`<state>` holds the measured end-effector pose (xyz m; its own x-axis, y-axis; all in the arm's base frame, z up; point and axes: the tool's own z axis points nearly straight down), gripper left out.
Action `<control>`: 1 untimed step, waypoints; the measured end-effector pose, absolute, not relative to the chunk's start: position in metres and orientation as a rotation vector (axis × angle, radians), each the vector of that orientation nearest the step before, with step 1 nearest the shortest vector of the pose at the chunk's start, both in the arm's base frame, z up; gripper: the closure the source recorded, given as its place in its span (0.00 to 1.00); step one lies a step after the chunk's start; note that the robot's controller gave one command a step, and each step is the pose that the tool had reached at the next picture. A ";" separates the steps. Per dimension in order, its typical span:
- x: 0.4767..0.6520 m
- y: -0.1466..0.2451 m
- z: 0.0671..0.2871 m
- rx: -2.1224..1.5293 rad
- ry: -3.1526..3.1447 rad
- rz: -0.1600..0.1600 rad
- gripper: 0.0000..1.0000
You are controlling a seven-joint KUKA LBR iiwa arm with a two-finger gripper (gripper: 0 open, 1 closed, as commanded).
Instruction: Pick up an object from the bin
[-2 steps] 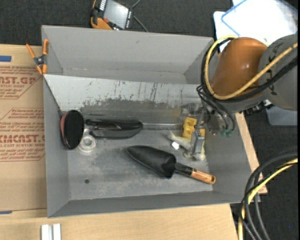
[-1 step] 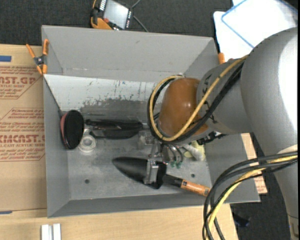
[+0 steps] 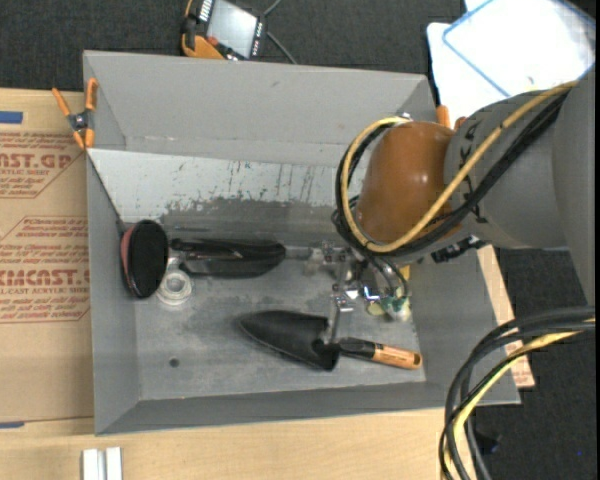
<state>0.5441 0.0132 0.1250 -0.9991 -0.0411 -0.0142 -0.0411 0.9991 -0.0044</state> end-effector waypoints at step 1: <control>0.537 0.042 0.075 -0.029 3.147 0.004 0.00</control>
Offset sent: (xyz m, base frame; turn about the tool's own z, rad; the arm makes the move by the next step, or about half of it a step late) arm -0.0102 0.0406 -0.0550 0.1819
